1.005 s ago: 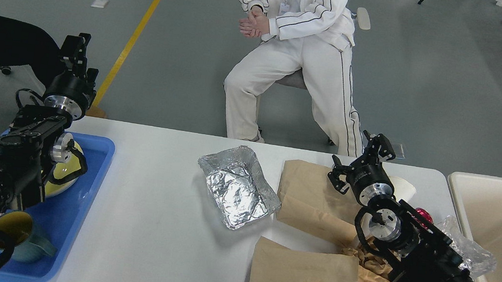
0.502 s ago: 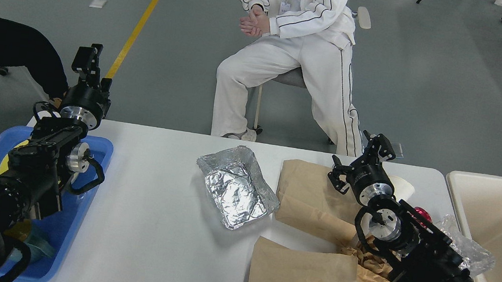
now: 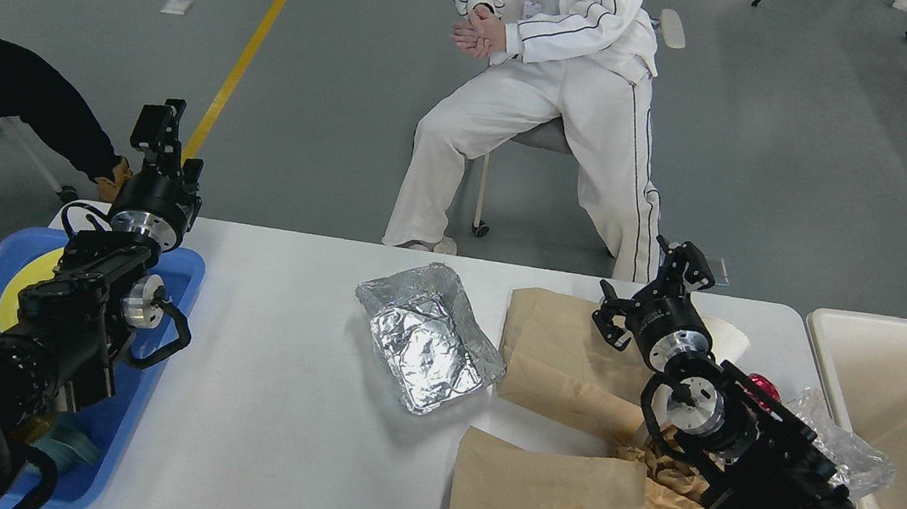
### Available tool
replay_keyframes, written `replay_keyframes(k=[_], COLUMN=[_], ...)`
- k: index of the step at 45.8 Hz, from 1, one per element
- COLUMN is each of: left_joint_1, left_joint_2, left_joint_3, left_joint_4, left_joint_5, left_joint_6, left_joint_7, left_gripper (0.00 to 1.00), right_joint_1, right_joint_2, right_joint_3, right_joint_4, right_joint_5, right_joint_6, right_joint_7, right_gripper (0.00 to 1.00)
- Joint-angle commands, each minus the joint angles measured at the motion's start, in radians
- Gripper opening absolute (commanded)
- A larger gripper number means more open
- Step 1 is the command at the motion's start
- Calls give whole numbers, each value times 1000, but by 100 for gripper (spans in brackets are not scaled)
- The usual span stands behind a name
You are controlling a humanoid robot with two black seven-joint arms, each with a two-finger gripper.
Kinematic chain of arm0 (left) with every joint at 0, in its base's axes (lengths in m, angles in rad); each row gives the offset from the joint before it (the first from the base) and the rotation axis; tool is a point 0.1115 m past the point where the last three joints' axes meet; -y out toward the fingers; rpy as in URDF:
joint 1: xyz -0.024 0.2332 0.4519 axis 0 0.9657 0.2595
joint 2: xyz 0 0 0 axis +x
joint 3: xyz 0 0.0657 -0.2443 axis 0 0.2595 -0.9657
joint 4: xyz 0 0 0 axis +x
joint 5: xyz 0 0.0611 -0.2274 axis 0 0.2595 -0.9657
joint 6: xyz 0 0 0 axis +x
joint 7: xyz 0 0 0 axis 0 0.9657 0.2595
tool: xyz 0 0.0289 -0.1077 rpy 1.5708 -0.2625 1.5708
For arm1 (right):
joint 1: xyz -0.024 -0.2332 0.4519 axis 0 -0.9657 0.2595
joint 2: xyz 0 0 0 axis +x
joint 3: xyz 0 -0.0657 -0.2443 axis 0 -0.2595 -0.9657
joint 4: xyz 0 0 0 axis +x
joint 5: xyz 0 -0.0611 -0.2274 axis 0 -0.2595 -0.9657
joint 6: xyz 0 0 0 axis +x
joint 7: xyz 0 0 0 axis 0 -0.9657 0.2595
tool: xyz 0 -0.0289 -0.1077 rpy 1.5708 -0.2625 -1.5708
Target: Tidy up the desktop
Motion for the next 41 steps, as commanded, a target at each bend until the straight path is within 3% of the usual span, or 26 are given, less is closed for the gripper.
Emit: replay_keyframes(k=[1, 41], left_joint_1=[0, 0], left_joint_2=[0, -3], left_joint_3=[0, 2], left_joint_4=[0, 0], left_joint_5=[0, 0], left_joint_6=[0, -5], left_joint_7=[0, -2], left_gripper=[97, 97], right_joint_1=[0, 0], right_joint_2=[0, 0], right_joint_3=[0, 0], right_joint_4=[0, 0], right_joint_5=[-1, 0], right_joint_6=[0, 2], right_joint_7=[0, 0], right_gripper=[100, 100])
